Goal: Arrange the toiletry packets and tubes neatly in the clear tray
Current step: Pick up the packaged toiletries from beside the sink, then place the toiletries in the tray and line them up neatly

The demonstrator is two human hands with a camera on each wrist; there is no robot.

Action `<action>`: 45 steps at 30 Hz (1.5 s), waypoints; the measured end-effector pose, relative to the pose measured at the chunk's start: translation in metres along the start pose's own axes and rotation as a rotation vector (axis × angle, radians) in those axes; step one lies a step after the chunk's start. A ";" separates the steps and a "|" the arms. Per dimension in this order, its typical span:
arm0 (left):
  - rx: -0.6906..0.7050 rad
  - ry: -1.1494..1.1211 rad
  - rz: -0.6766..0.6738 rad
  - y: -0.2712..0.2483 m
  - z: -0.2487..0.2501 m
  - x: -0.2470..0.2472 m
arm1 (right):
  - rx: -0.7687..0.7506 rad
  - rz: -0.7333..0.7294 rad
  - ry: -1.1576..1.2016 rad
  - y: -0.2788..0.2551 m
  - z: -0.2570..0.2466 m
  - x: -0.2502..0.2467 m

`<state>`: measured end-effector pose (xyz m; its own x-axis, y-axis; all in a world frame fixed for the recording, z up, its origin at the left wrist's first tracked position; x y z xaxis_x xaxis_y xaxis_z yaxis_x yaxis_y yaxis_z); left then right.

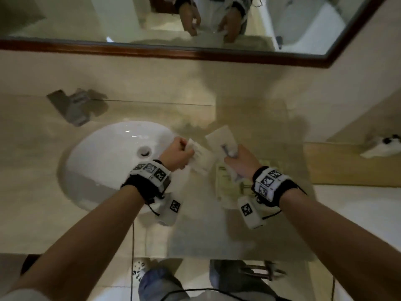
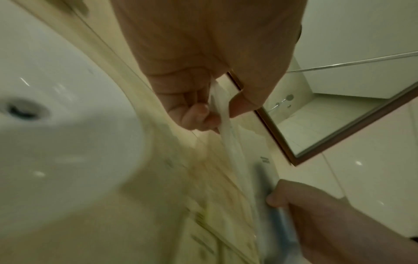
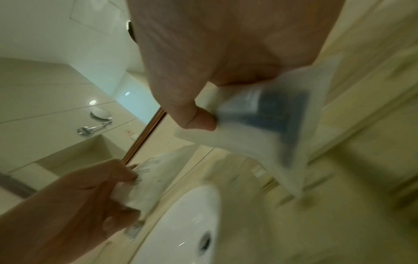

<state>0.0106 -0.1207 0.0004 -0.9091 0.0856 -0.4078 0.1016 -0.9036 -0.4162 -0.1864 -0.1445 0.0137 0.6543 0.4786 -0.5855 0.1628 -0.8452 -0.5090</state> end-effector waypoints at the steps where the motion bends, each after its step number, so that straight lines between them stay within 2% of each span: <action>1: 0.000 -0.011 -0.032 0.002 0.013 0.026 | 0.022 -0.001 -0.029 -0.002 0.020 -0.025; 4: -0.049 0.027 -0.111 0.005 0.033 0.087 | 0.069 -0.108 -0.247 0.001 0.072 -0.081; 6: -0.096 0.068 -0.125 0.005 0.035 0.113 | 0.054 -0.206 -0.380 0.007 0.094 -0.095; 11: -0.282 0.164 -0.119 -0.001 0.033 0.137 | -0.097 -0.320 -0.617 0.016 0.107 -0.085; 13: -0.276 0.254 -0.109 -0.004 0.032 0.138 | -0.121 -0.363 -0.706 0.017 0.110 -0.074; 14: -0.243 0.368 -0.108 -0.005 0.031 0.137 | -0.145 -0.361 -0.722 0.018 0.112 -0.070; 17: -0.081 0.799 -0.076 -0.008 0.032 0.133 | -0.261 -0.258 -0.698 0.021 0.123 -0.066; 20: 0.076 0.948 -0.061 -0.007 0.025 0.134 | -0.341 -0.181 -0.673 0.018 0.134 -0.063; 23: 0.209 1.053 -0.175 -0.004 0.015 0.141 | -0.390 -0.143 -0.709 0.014 0.151 -0.055; 25: 0.230 1.082 -0.232 -0.002 0.010 0.143 | -0.392 -0.081 -0.690 0.011 0.161 -0.052; 29: 0.237 1.072 -0.256 0.000 0.007 0.143 | -0.374 0.045 -0.650 0.007 0.170 -0.053; 32: 0.261 1.088 -0.271 0.000 0.005 0.139 | -0.373 0.053 -0.656 0.005 0.173 -0.052; 35: 0.283 1.092 -0.275 -0.001 0.004 0.135 | -0.370 0.082 -0.567 0.003 0.172 -0.052; 38: 0.288 1.059 -0.240 -0.001 0.004 0.135 | -0.309 0.214 -0.438 0.001 0.172 -0.050; 40: 0.290 1.058 -0.229 0.000 0.003 0.136 | -0.220 0.286 -0.438 0.002 0.175 -0.049; 45: 0.341 1.098 -0.250 0.005 0.000 0.134 | -0.147 0.310 -0.447 0.002 0.182 -0.048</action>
<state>-0.1110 -0.1134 -0.0559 -0.0354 0.4420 -0.8963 -0.2951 -0.8615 -0.4131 -0.3521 -0.1256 -0.0742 0.3165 0.2299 -0.9203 0.1355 -0.9712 -0.1960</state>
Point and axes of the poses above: each hand's wrist, its own y-axis towards the middle knuckle, its own x-axis out of the palm, z = x × y, the point moved 1 cm from there along y, towards the middle knuckle, and after that the axes turned 2 degrees about z, right-handed, at the moved point
